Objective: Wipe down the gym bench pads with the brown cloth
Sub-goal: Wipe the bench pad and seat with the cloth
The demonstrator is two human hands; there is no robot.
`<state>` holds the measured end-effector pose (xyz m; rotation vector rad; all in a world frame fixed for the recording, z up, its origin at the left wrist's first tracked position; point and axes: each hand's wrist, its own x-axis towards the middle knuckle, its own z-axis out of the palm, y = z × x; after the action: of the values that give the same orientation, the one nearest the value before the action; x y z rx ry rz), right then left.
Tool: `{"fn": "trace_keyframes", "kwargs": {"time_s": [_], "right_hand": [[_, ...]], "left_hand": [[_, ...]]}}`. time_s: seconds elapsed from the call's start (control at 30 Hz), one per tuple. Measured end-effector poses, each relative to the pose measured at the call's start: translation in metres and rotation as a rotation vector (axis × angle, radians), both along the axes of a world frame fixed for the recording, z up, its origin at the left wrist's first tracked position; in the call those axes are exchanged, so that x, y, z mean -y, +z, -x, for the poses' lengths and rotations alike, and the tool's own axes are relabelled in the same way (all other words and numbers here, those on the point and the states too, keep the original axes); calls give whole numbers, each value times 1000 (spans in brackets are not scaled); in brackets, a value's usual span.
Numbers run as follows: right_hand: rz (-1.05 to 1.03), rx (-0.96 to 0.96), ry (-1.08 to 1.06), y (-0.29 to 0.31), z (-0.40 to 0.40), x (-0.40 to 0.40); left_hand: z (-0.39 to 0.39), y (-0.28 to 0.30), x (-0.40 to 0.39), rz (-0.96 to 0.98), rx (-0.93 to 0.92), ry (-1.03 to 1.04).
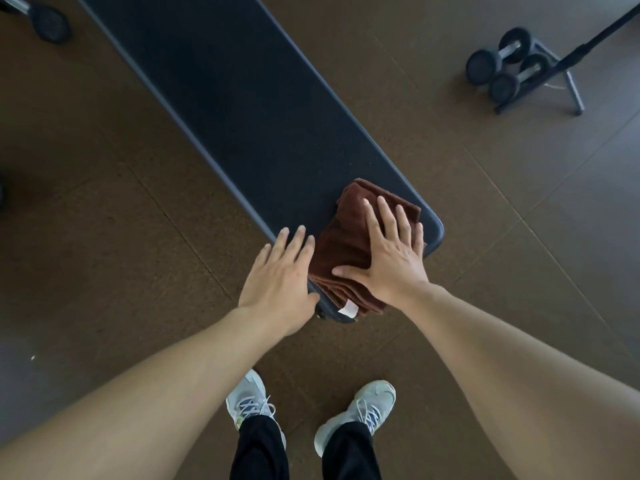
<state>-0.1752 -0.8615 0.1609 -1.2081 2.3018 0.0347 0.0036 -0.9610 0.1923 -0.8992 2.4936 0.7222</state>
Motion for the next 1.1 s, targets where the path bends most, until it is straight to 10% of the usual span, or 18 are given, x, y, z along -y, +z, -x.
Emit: {"fn": "trace_keyframes", "kwargs": {"time_s": [0.5,0.77,1.1], "right_hand": [[5,70,-22,-13,55,66],[223,75,1,10,91,54],[428,86,-798,77,163,4]], "left_hand": [[38,-24,20,203,-401,197],[46,1,0,-5,-155,141],[48,16,-21,-149,269,-102]]}}
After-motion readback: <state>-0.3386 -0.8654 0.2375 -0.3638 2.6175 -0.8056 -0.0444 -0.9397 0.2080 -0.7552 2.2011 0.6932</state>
